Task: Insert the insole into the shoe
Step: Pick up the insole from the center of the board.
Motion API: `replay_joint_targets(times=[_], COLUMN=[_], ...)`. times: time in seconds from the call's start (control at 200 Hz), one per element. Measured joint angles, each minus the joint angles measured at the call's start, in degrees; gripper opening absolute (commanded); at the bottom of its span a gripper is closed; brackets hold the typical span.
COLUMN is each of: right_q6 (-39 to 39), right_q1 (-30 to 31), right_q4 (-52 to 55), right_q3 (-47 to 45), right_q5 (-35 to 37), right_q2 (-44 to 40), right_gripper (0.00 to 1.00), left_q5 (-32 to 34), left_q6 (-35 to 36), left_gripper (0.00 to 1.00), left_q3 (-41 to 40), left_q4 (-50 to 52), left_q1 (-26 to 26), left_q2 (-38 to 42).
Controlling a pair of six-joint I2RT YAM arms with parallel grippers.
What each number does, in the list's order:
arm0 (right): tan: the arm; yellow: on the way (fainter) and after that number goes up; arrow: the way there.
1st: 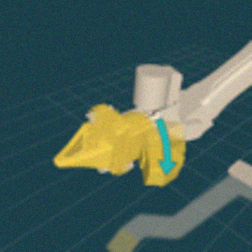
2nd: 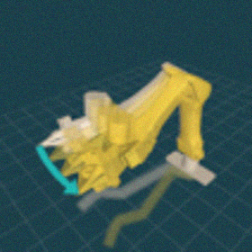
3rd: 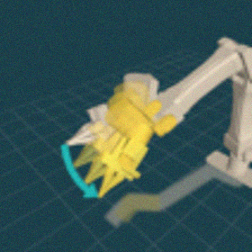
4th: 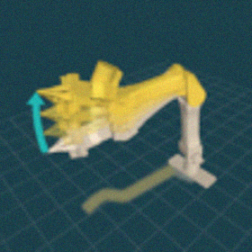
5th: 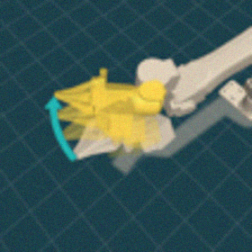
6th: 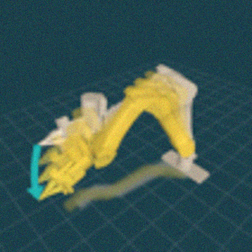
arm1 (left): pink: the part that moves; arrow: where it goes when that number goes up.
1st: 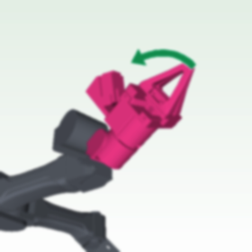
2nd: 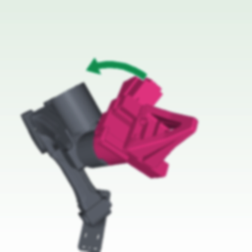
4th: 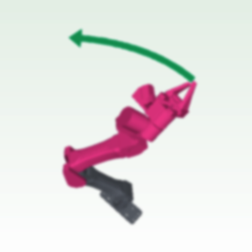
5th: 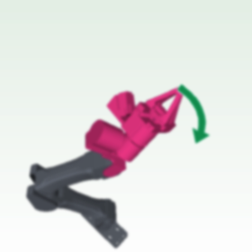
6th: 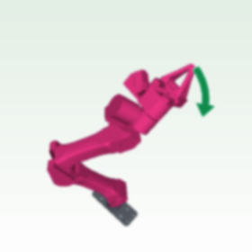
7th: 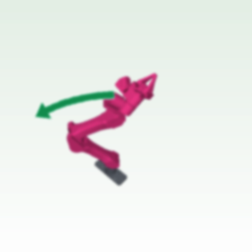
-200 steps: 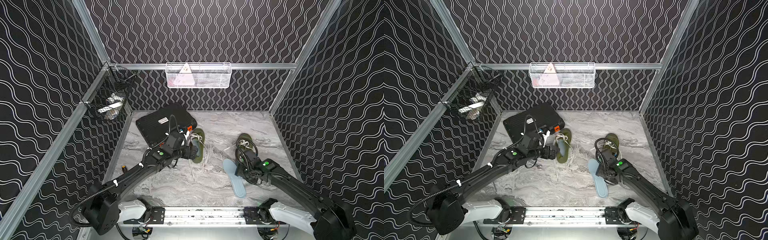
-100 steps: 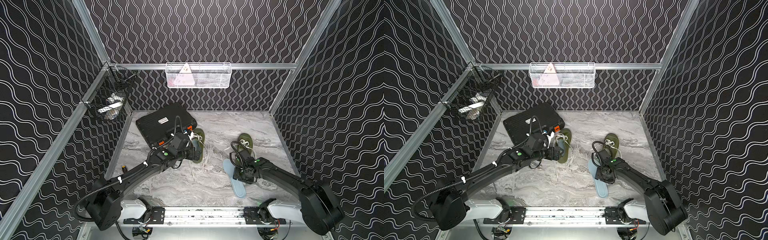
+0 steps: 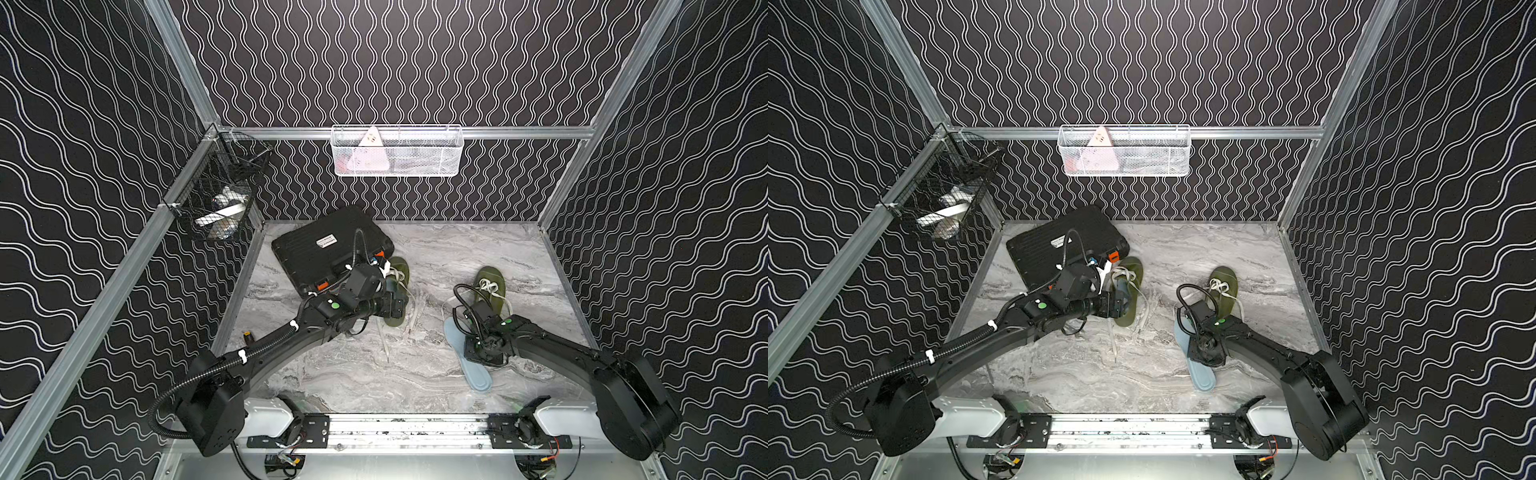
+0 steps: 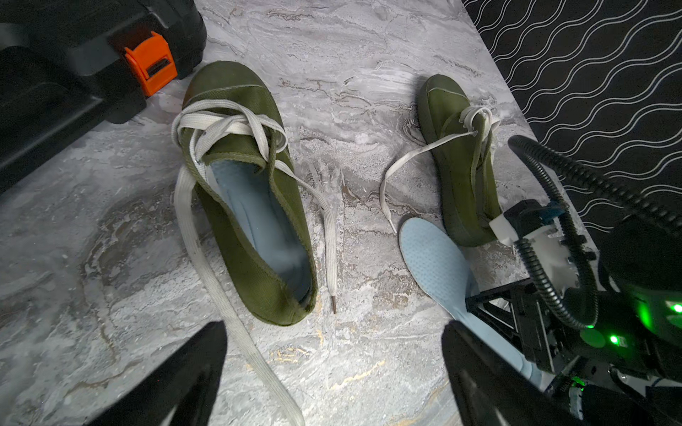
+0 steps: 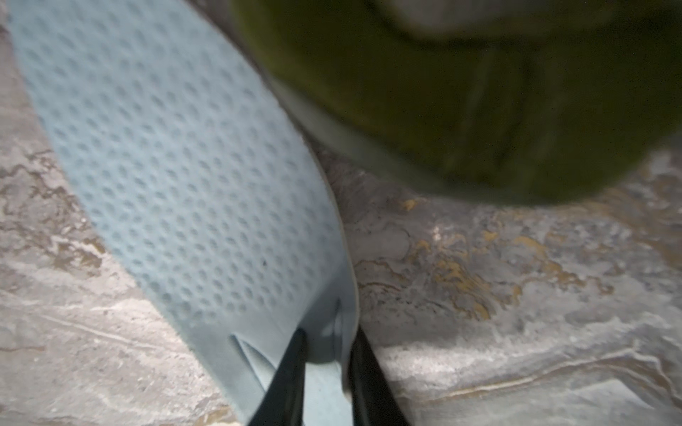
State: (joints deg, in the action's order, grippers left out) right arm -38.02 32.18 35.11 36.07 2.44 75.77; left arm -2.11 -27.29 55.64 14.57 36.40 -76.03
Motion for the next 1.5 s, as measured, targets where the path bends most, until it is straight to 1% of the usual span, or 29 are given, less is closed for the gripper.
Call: replay_joint_targets(times=[0.25, 0.52, 0.741, 0.881, 1.001, 1.136, 1.366, 1.496], right_q6=[-0.42, -0.55, 0.59, 1.62, 2.47, 3.15, 4.81, 6.27], right_q1=[2.23, 2.29, 2.29, 1.7, -0.13, -3.54, -9.03, -11.19], right_q4=[-1.16, -0.04, 3.04, 4.44, 4.5, 4.46, 4.15, 3.52], right_q3=[0.81, 2.25, 8.52, 13.05, 16.81, 20.28, 24.0, 26.01], right_q5=[-1.05, -0.96, 0.66, 1.7, 1.73, 0.85, -4.26, -7.69], right_q2=[0.13, -2.49, -5.79, -6.23, -6.21, -6.12, -4.7, -3.17], right_gripper=[0.0, 0.0, 0.0, 0.0, 0.0, 0.0, 0.0, 0.0], left_q5=[-0.35, -2.95, -5.95, -8.63, -11.34, -14.73, -20.31, -23.02], left_q6=[-1.44, -2.89, -6.56, -9.07, -11.72, -15.02, -18.8, -20.87], left_gripper=[0.92, 0.88, 0.86, 0.86, 0.85, 0.83, 0.74, 0.66], left_q3=[-1.14, 1.16, 1.18, 1.81, 2.19, 2.51, 8.41, 11.82], left_q4=[-0.35, -0.94, -4.2, -7.26, -10.97, -15.52, -22.51, -25.53], left_q1=[0.0, 0.02, 0.02, 0.02, 0.0, -0.26, -1.55, -2.38], left_q2=[0.98, -1.16, -1.46, -2.99, -5.22, -8.2, -16.22, -21.16])
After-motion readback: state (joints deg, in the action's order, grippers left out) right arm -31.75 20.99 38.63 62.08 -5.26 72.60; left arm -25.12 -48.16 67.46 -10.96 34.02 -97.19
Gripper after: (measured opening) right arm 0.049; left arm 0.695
